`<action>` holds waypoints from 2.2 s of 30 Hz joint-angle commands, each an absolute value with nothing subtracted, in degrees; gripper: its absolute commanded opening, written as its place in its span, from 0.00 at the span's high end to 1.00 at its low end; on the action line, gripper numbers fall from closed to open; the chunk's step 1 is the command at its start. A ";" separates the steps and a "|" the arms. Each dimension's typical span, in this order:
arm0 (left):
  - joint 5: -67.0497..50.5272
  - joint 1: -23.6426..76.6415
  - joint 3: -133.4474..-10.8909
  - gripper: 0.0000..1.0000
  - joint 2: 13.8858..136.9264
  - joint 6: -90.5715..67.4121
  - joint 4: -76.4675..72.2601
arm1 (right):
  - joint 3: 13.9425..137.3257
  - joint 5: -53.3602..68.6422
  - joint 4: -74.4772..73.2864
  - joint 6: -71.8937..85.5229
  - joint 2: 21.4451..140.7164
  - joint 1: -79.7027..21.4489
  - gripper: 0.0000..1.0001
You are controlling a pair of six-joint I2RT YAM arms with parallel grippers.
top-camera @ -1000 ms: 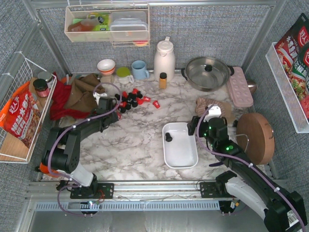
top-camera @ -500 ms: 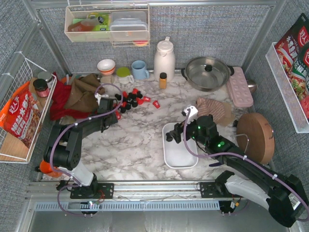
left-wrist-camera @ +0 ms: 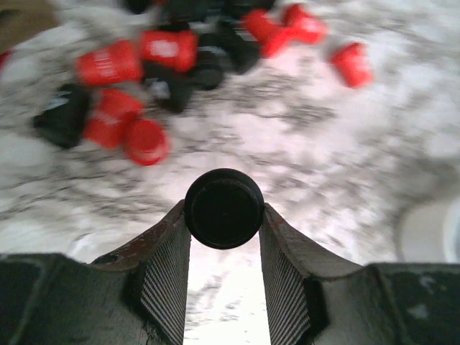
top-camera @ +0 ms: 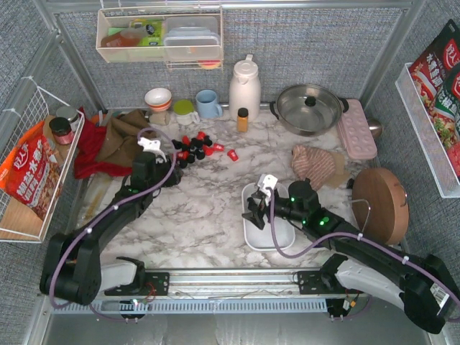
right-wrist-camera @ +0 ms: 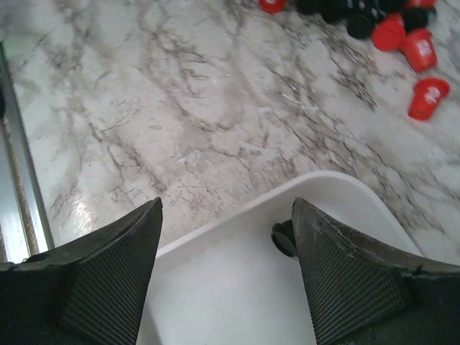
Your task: Mix the coffee capsules in the storage basket
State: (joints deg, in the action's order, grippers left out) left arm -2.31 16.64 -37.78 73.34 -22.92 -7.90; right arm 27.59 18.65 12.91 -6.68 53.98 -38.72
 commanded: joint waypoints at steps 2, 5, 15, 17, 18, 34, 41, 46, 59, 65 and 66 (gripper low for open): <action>-19.94 20.82 -33.27 0.69 65.41 -22.52 -18.97 | 25.15 27.55 23.00 -16.90 52.90 -40.11 0.23; -24.02 24.72 -32.98 0.69 62.59 -21.40 -20.82 | 24.57 27.60 26.21 -18.67 53.12 -40.25 0.24; -40.93 30.53 -33.11 0.70 62.57 -21.01 -27.86 | 22.66 25.67 43.00 -24.64 58.91 -40.44 0.24; -43.71 31.07 -32.84 0.69 63.39 -21.49 -29.36 | 22.59 25.58 46.08 -25.71 60.93 -40.47 0.24; -44.88 31.31 -32.79 0.70 63.73 -21.42 -29.92 | 22.84 25.46 47.13 -26.02 61.82 -40.52 0.24; -47.43 32.00 -31.60 0.68 64.51 -22.20 -32.58 | 27.52 26.88 50.90 -29.50 70.31 -43.45 0.32; -47.68 32.01 -31.03 0.68 64.31 -22.78 -33.25 | 28.67 24.56 49.43 -30.18 71.19 -44.64 0.44; -47.69 32.09 -30.93 0.66 64.00 -23.03 -33.09 | 29.57 21.58 47.32 -29.45 70.61 -44.87 0.61; -34.05 32.08 -30.67 0.01 60.35 -20.86 -26.82 | 29.99 10.36 33.85 -30.05 65.95 -44.82 0.75; -8.80 31.95 -28.52 0.01 58.37 -23.13 -22.48 | 28.74 -5.49 23.22 -26.50 60.74 -44.50 0.72; -3.03 31.80 -28.87 0.01 58.82 -23.82 -20.60 | 28.54 -6.89 21.06 -25.89 59.93 -44.48 0.72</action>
State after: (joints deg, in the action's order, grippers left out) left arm -25.39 32.12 -28.93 58.67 -22.15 -25.28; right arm 28.84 4.01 29.30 -29.04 62.28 -44.60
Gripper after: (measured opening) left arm 0.994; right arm 0.348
